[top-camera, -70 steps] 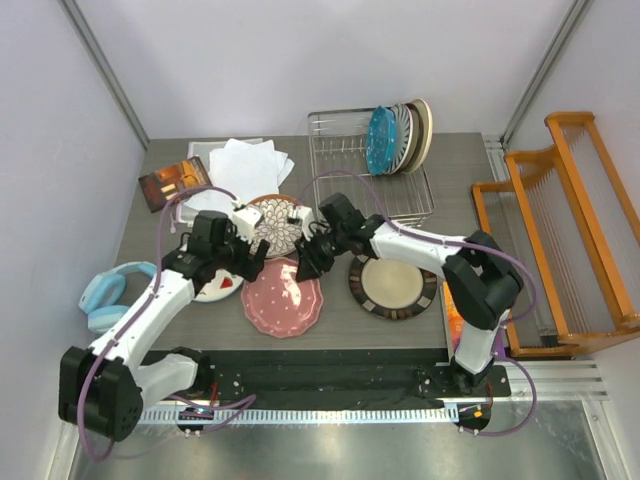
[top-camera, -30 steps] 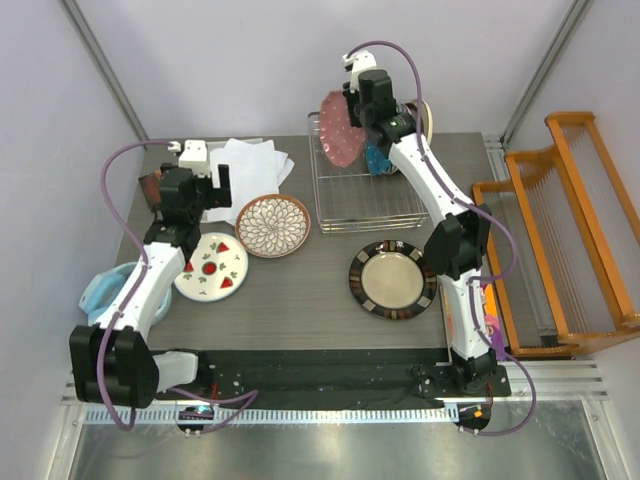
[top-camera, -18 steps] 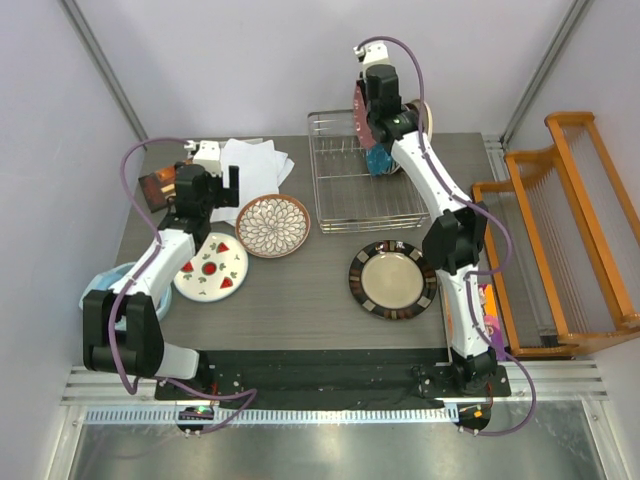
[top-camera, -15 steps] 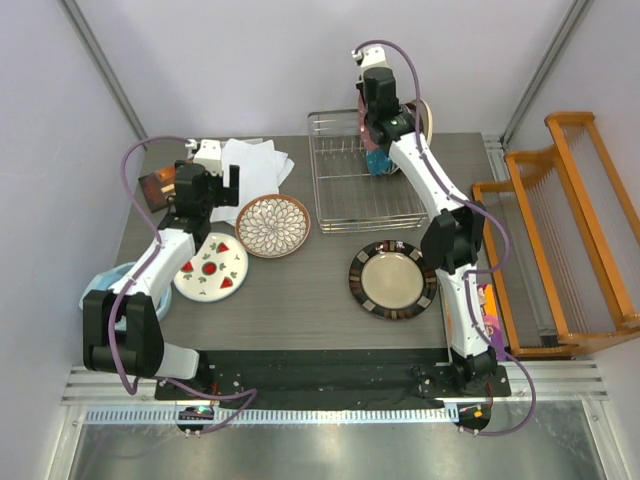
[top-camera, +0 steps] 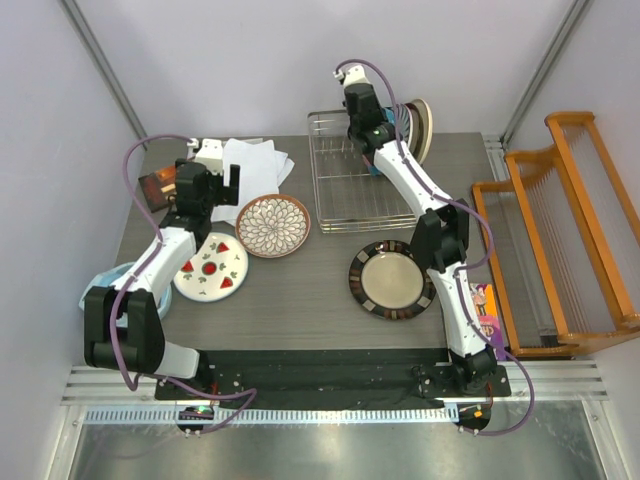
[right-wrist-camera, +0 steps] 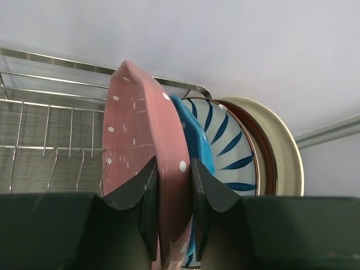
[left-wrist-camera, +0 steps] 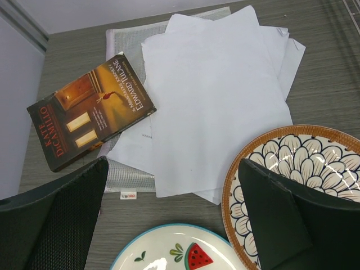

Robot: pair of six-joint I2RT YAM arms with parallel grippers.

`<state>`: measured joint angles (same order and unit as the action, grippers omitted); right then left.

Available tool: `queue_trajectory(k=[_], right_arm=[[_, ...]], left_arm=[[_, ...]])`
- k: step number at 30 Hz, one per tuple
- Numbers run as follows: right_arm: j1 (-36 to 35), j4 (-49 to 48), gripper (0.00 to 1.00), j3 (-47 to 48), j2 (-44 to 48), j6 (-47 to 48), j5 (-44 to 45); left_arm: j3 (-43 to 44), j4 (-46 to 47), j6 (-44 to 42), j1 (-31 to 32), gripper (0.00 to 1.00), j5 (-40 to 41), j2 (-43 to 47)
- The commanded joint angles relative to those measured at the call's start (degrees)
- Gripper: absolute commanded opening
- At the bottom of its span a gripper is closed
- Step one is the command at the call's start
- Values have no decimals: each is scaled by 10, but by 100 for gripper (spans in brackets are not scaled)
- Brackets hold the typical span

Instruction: Load the plates into the dish rack

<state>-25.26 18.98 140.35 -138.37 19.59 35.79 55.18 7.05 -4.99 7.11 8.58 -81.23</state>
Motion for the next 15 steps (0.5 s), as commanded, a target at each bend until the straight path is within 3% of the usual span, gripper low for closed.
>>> queue_trajectory(k=[1, 9, 10, 13, 15], right_arm=[[-5, -64, 1, 12, 19, 6, 38], [-10, -48, 1, -10, 6, 3, 45], [-11, -45, 8, -12, 8, 3, 44], [-14, -38, 42, -22, 17, 4, 36], [-15, -36, 49, -32, 29, 0, 38]], left_arm=[[20, 24, -1, 2, 98, 14, -1], [14, 17, 3, 2, 98, 11, -4], [14, 16, 5, 2, 98, 9, -6], [20, 3, 14, 2, 99, 2, -8], [23, -5, 19, 2, 100, -5, -9]])
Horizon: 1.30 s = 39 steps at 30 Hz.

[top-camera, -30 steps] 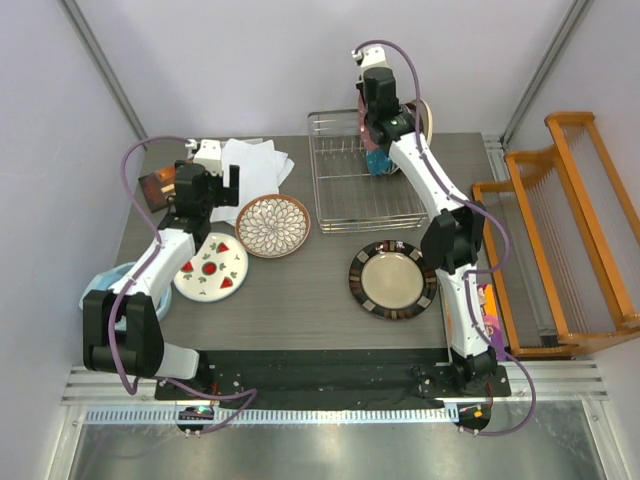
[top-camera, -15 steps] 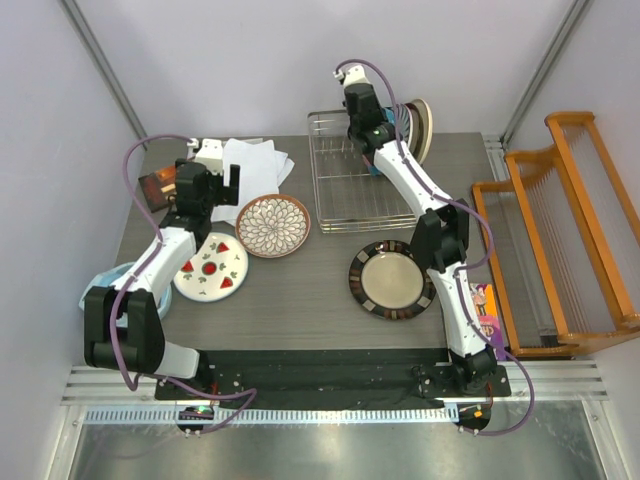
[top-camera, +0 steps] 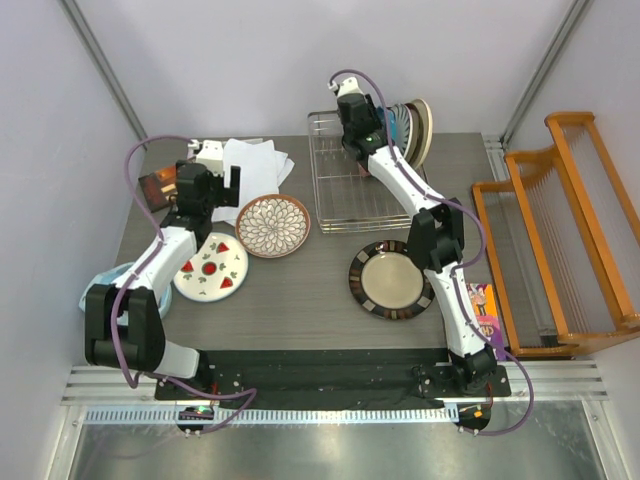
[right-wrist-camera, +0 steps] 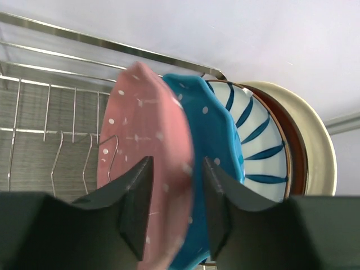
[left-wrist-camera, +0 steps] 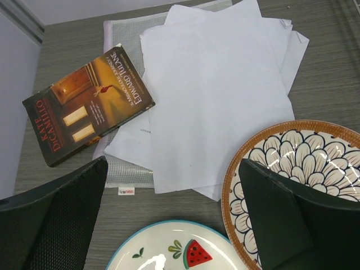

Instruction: Load the plates into the dish rack

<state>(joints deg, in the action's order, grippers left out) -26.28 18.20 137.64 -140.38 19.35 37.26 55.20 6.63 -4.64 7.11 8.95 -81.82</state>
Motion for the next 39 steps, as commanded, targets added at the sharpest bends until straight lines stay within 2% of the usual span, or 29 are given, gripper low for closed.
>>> queue_trajectory(k=[1, 4, 7, 10, 11, 13, 14, 15, 18, 20, 23, 26, 28, 34, 39], right_arm=[[-4, -28, 57, -9, 55, 3, 26], [-11, -15, 75, -17, 81, 9, 33], [-20, -3, 77, -46, 129, 4, 36], [-22, 7, 78, -90, 194, -28, 24], [-22, 15, 78, -104, 216, -40, 15], [-21, 33, 80, -166, 261, -82, -30], [-19, 39, 81, -198, 322, -102, -57], [-13, 46, 83, -273, 353, -118, -121], [-6, 55, 86, -454, 492, -163, -243], [-5, 72, 88, -561, 578, -190, -272], [1, 116, 89, -653, 644, -229, -321], [4, 144, 89, -720, 721, -258, -343], [4, 152, 89, -746, 772, -260, -358], [29, 208, 90, -770, 838, -247, -386], [32, 230, 91, -810, 862, -256, -462]], left_arm=[[23, -6, 17, 2, 99, -16, -4], [23, -12, 24, 2, 99, -37, 0], [20, -23, 42, 3, 100, -69, 12], [16, -57, 69, 18, 95, -172, 40], [11, -64, 68, 26, 91, -236, 50], [-20, -65, 67, 53, 90, -303, 81], [-33, -65, 69, 62, 87, -346, 89], [-59, -48, 81, 73, 86, -391, 104], [-111, 19, 148, 112, 84, -428, 111], [-117, 28, 181, 137, 83, -438, 100], [-112, 22, 204, 183, 78, -445, 67], [-120, 42, 262, 235, 76, -429, 40], [-129, 80, 292, 266, 74, -403, 20], [-141, 150, 428, 279, 68, -352, -53], [-168, 172, 460, 297, 68, -331, -73]])
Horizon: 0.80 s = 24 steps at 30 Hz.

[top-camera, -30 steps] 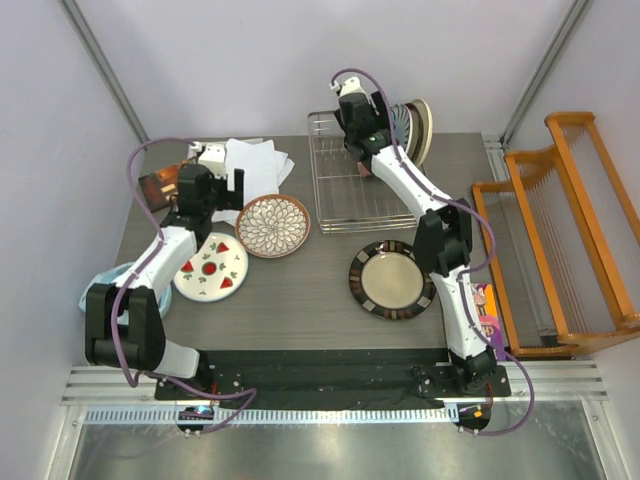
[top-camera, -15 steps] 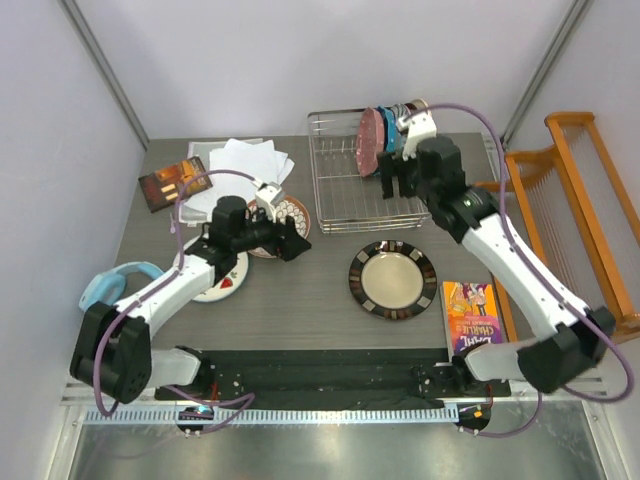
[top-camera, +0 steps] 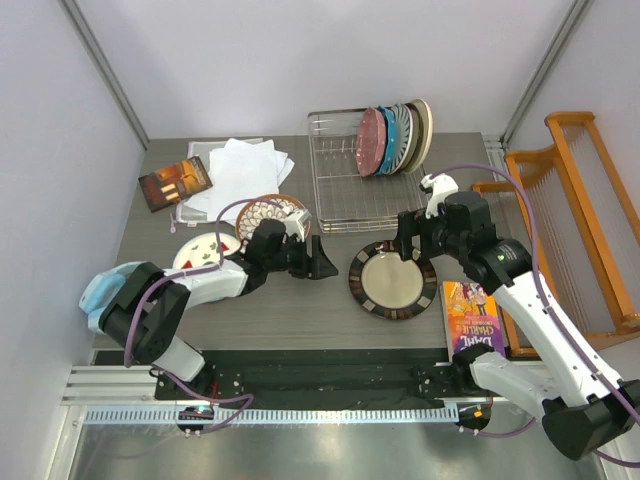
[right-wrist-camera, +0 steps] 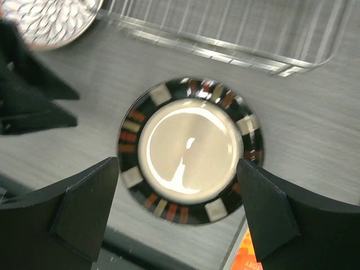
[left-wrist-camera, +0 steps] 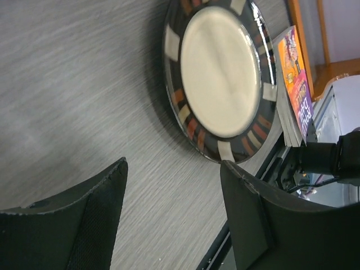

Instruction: Load the plates into the dish rack

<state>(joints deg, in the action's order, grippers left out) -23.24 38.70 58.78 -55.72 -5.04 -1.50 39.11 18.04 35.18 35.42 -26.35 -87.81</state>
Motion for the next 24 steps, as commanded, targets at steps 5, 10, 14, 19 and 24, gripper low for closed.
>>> queue_trajectory(k=[5, 10, 14, 19, 24], right_arm=[[38, -6, 94, -49, 11, -54, -84], [77, -33, 94, -74, 5, -93, -120], [87, -37, 94, -93, 8, -93, -114], [96, -36, 94, -104, 11, -96, -113], [102, -36, 94, -120, 10, -113, -124]], left_arm=[[10, 77, 107, 22, 65, 24, -60], [39, 111, 174, 25, 60, -29, -145], [61, 140, 178, 28, 59, -30, -183], [73, 153, 187, 42, 49, -37, -212], [70, 142, 194, 60, 36, -34, -220]])
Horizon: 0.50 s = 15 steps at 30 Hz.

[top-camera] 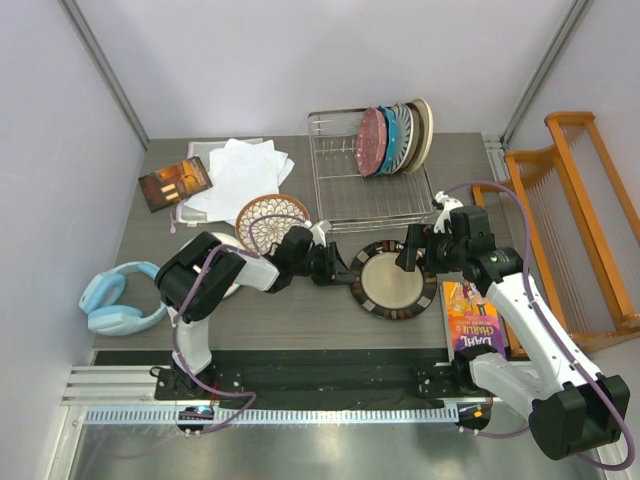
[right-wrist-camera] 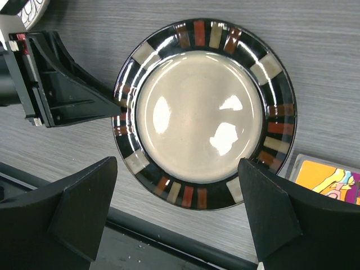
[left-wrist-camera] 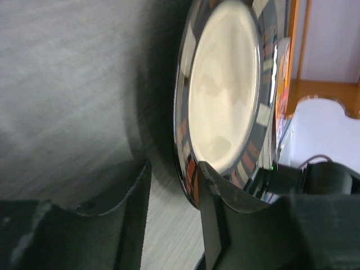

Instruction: Load the plates into the dish rack

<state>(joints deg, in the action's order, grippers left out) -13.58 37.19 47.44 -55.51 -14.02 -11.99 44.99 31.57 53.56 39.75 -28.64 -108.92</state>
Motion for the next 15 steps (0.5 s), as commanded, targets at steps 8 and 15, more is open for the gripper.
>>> queue_trajectory(k=[8, 15], right_arm=[[8, -47, 94, -34, -1, -40, -30], [7, -58, 94, -60, -5, -48, -42]], left_arm=[[-25, -37, -17, -3, 23, 10, 56], [-54, -71, -34, -44, 1, -12, 109]])
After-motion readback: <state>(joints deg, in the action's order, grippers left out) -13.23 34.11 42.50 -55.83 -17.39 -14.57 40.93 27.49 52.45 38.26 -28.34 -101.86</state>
